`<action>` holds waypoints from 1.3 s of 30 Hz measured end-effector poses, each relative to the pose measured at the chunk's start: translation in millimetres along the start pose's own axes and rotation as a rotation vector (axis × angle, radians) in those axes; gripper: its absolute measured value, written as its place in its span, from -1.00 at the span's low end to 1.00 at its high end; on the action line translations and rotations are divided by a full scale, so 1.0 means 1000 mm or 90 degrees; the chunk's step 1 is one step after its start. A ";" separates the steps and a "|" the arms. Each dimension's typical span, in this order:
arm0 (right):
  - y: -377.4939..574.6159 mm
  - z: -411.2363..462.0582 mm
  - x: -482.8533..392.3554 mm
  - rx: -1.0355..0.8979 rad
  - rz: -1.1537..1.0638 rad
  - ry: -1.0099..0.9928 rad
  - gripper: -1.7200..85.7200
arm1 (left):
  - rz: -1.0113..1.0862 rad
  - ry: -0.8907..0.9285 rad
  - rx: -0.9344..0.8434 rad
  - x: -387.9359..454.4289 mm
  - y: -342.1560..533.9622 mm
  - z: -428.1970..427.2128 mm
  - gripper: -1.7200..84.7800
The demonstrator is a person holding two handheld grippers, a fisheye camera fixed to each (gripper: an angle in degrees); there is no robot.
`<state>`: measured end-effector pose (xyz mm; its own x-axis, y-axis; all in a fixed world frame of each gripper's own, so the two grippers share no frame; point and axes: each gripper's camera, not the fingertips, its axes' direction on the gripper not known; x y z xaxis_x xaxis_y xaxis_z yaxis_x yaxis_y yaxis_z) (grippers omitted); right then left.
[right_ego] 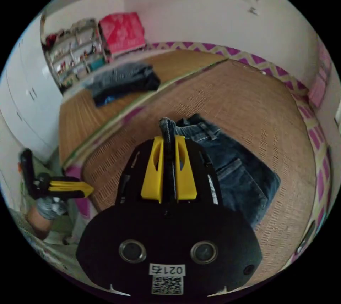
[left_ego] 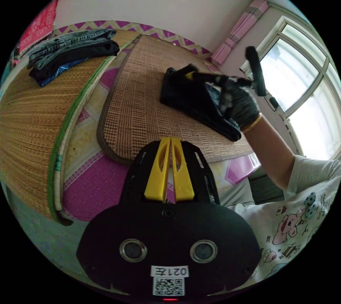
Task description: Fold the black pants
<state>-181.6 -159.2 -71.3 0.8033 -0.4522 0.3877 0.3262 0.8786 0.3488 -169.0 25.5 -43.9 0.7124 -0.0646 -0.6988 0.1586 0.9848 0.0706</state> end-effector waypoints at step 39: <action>0.399 -0.396 0.526 0.116 0.532 0.157 -0.73 | 0.415 0.065 -0.102 0.337 -0.081 0.220 -0.71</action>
<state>569.0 14.4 -66.3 0.8346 0.3898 0.3892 -0.4817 0.8592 0.1723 208.8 -111.7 -128.9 0.5592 0.5579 -0.6133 -0.3905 0.8298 0.3987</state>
